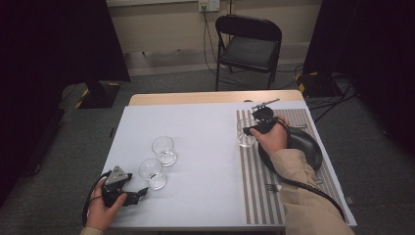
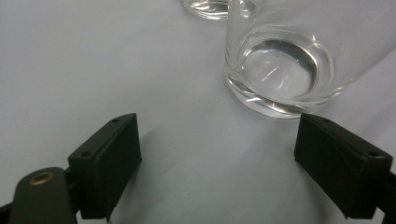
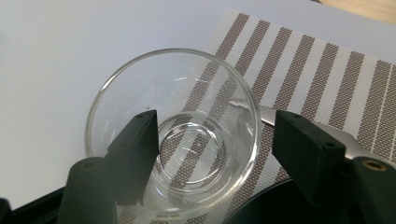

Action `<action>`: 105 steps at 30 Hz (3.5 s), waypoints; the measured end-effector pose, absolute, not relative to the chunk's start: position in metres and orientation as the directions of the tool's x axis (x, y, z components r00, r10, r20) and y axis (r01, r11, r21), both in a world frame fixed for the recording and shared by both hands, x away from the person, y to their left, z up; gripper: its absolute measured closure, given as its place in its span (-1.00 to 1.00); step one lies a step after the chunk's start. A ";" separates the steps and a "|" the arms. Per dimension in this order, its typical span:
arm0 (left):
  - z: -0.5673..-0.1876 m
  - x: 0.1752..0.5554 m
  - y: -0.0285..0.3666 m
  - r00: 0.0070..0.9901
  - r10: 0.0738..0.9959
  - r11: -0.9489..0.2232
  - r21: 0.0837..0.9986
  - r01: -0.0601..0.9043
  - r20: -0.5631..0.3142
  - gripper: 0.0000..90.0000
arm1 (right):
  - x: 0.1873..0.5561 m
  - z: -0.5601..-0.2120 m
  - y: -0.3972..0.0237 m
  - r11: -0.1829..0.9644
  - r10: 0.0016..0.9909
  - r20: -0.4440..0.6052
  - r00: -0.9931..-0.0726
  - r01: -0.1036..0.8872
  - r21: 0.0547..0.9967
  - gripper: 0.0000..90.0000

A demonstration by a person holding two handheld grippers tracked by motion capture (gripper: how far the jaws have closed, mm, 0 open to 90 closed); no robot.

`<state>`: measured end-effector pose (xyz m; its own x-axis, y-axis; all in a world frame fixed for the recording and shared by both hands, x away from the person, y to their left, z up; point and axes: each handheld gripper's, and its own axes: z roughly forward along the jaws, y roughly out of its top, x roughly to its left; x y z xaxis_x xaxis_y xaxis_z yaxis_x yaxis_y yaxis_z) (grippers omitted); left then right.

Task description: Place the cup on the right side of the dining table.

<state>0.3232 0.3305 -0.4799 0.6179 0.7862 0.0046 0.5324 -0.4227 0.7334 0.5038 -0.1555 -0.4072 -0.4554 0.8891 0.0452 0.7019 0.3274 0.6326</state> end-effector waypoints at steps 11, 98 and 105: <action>-0.480 0.323 0.331 0.618 0.786 -0.423 0.733 0.533 0.005 -0.69 | 0.504 -0.403 -0.156 0.312 0.894 0.060 -0.444 0.713 0.628 -0.55; -0.480 0.323 0.331 0.619 0.785 -0.427 0.734 0.528 0.012 -0.69 | 0.463 -0.375 -0.152 0.340 0.861 0.104 -0.499 0.714 0.612 -0.65; -0.480 0.323 0.331 0.619 0.785 -0.429 0.733 0.528 0.013 -0.69 | 0.459 -0.379 -0.152 0.349 0.851 0.109 -0.513 0.709 0.613 -0.65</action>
